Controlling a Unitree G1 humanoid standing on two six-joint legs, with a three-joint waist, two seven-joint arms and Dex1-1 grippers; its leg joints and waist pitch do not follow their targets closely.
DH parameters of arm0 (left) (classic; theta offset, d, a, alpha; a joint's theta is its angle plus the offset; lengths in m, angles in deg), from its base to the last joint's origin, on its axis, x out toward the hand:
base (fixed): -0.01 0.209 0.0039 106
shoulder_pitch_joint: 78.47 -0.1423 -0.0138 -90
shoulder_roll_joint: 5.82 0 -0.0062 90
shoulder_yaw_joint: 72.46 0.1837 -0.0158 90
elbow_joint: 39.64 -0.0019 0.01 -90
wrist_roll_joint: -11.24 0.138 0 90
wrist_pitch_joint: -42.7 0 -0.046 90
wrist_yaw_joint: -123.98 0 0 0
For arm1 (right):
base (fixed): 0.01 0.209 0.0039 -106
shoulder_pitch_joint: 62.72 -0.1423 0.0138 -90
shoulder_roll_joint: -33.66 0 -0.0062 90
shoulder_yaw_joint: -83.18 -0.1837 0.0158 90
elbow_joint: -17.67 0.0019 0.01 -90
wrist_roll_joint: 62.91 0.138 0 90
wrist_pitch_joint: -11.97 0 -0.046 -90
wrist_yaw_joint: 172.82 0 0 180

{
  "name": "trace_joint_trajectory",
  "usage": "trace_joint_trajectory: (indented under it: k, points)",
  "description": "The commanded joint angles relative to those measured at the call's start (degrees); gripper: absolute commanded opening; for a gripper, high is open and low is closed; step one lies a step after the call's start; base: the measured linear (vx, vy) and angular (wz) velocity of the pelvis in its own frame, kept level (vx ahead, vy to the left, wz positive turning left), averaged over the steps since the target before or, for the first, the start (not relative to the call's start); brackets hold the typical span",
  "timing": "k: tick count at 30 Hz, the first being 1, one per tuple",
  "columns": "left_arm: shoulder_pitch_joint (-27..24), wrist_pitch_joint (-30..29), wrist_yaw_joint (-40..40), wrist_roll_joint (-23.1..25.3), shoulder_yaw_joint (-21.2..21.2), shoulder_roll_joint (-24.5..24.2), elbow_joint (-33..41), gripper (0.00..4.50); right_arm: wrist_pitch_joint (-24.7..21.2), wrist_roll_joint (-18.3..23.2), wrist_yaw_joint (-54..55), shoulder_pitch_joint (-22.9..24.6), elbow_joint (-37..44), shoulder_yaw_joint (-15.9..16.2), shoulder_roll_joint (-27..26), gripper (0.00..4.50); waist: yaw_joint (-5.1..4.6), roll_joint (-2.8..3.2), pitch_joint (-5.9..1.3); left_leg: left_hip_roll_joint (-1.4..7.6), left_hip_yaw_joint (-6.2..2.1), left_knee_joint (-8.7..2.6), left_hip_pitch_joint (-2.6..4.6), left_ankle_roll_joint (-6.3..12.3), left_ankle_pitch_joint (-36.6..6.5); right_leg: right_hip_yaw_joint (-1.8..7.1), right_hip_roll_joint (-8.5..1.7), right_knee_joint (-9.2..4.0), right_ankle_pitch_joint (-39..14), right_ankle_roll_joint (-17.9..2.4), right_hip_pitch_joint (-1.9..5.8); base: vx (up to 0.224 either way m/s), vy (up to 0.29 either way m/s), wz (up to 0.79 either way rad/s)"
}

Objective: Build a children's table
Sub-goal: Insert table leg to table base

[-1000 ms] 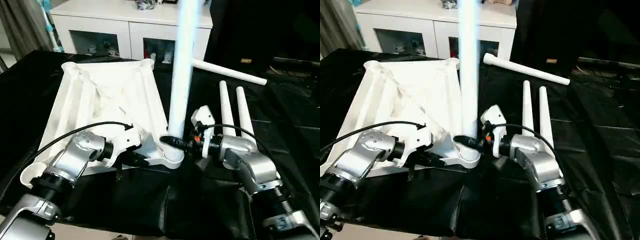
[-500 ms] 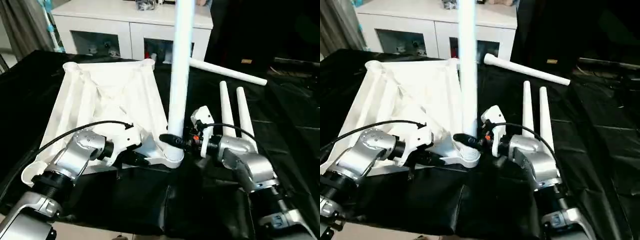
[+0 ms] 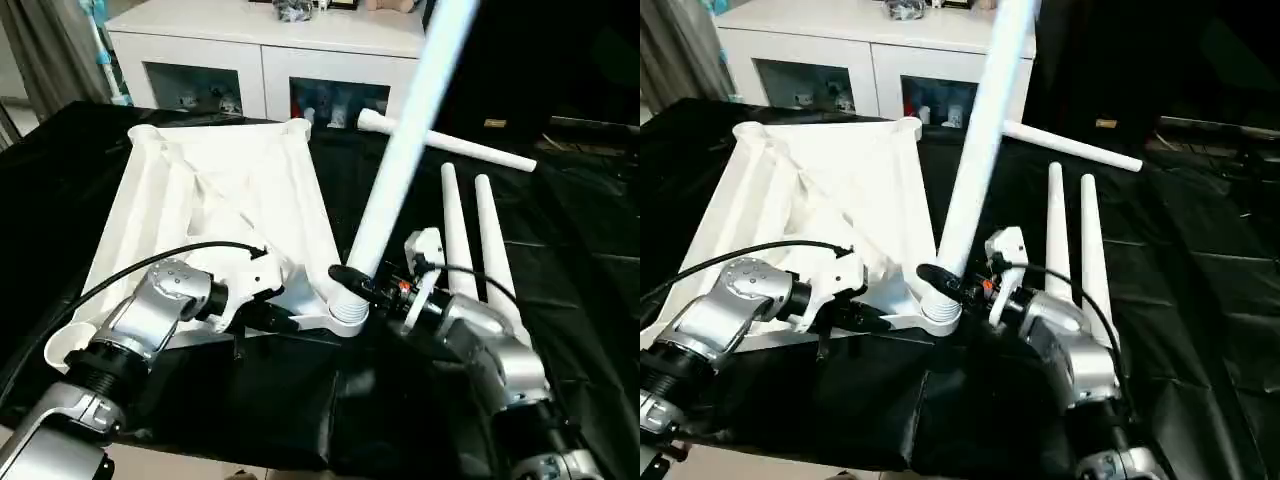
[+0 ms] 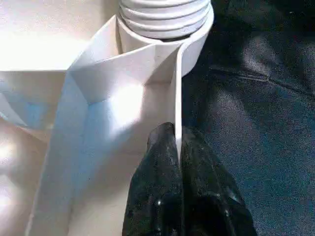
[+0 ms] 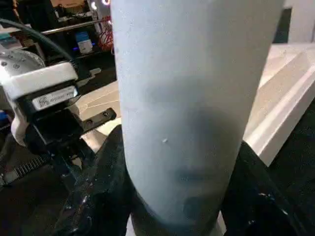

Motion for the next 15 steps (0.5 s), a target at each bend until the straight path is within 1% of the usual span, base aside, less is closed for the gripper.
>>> trace_joint_trajectory:
  k: [1, 2, 3, 4, 6, 7, 9, 10, 12, 13, 14, 15]
  points:
    - [0.51, -0.82, 1.35, 0.66, -1.3, -0.63, -1.48, 0.0, 2.06, -4.88, 1.97, 1.82, -3.45, 0.85, 1.29, 1.86, 0.01, 0.58, -2.66, 3.68, -1.79, -5.63, 0.61, -1.62, -19.53, 2.97, -4.89, -6.01, -24.03, -10.32, 1.53, 0.0, 0.0, 0.0]
    - [0.55, -0.78, 1.5, 0.61, -1.4, -0.58, -1.65, 0.0, 4.52, -6.12, 2.27, 2.23, -3.69, 1.34, 1.27, 1.86, -0.1, 0.55, -2.63, 3.65, -1.83, -5.72, 0.59, -1.56, -19.73, 2.96, -4.81, -6.04, -24.13, -10.29, 1.57, 0.0, 0.0, 0.0]
    - [0.55, -0.76, 1.53, 0.6, -1.42, -0.56, -1.67, 0.0, 4.99, -6.27, 2.38, 2.31, -3.69, 1.35, 1.18, 1.86, -0.09, 0.52, -2.64, 3.71, -1.83, -5.72, 0.58, -1.59, -19.76, 2.96, -4.86, -6.03, -24.14, -10.26, 1.51, 0.0, 0.0, 0.0]
    - [0.55, -0.75, 1.56, 0.59, -1.42, -0.54, -1.66, 0.0, 5.12, -6.1, 2.53, 2.38, -3.61, 1.16, 0.97, 1.86, -0.11, 0.46, -2.6, 3.67, -1.81, -5.75, 0.6, -1.43, -19.95, 3.0, -4.79, -6.07, -24.21, -10.19, 1.49, 0.0, 0.0, 0.0]
    - [0.47, -0.83, 1.63, 0.55, -1.44, -0.5, -1.53, 0.0, 4.84, -5.52, 2.66, 2.53, -3.24, 0.93, 0.65, 1.86, -0.14, 0.53, -2.55, 3.66, -1.8, -5.8, 0.64, -1.27, -20.0, 3.04, -4.75, -6.14, -24.29, -10.21, 1.43, 0.0, 0.0, 0.0]
    - [0.41, -0.87, 1.64, 0.53, -1.41, -0.49, -1.47, 0.0, 4.83, -5.75, 2.67, 2.52, -3.33, 1.38, 0.85, 1.86, -0.16, 0.44, -2.53, 3.69, -1.83, -5.84, 0.63, -1.2, -20.13, 3.03, -4.75, -6.13, -24.41, -10.22, 1.45, 0.0, 0.0, 0.0]
    - [0.34, -1.02, 1.69, 0.44, -1.37, -0.47, -1.36, 0.0, 3.53, -6.48, 2.8, 2.2, -3.73, 2.53, 1.19, 1.86, -0.15, 0.41, -2.54, 3.7, -1.81, -5.85, 0.65, -1.16, -20.08, 3.03, -4.72, -6.13, -24.18, -10.25, 1.41, 0.0, 0.0, 0.0]
    - [0.19, -0.88, 1.57, 0.54, -1.27, -0.7, -1.22, 0.0, 1.53, -6.77, 2.65, 1.7, -3.72, 3.32, 1.39, 1.86, -0.18, 0.42, -2.51, 3.69, -1.84, -5.9, 0.62, -1.15, -20.1, 3.04, -4.7, -6.12, -24.17, -10.3, 1.43, 0.0, 0.0, 0.0]
    - [0.15, -0.81, 1.54, 0.59, -1.19, -0.8, -1.2, 0.0, 1.26, -6.91, 2.49, 1.5, -3.93, 3.64, 1.5, 1.86, -0.18, 0.46, -2.48, 3.68, -1.82, -5.9, 0.64, -1.16, -20.3, 3.07, -4.73, -6.14, -24.61, -10.17, 1.4, 0.0, 0.0, 0.0]
    - [0.13, -0.72, 1.56, 0.6, -1.17, -0.89, -1.19, 0.0, -0.11, -7.38, 2.37, 1.02, -4.2, 4.34, 1.8, 1.86, -0.17, 0.46, -2.43, 3.69, -1.85, -5.91, 0.66, -1.22, -20.66, 3.1, -4.82, -6.27, -25.36, -9.94, 1.34, 0.0, 0.0, 0.0]
    - [0.13, -0.71, 1.56, 0.61, -1.17, -0.9, -1.19, 0.0, -0.2, -7.41, 2.36, 0.99, -4.22, 4.39, 1.82, 1.86, -0.2, 0.38, -2.37, 3.65, -1.91, -5.96, 0.63, -1.24, -20.93, 3.06, -4.8, -6.31, -26.29, -9.65, 1.37, 0.0, 0.0, 0.0]
    - [0.07, -0.67, 1.49, 0.57, -1.15, -1.06, -1.05, 0.0, -1.91, -7.74, 1.99, 0.29, -4.56, 5.06, 2.11, 1.86, -0.23, 0.42, -2.38, 3.64, -1.98, -6.0, 0.57, -1.26, -20.96, 3.04, -4.82, -6.3, -26.65, -9.54, 1.45, 0.0, 0.0, 0.0]
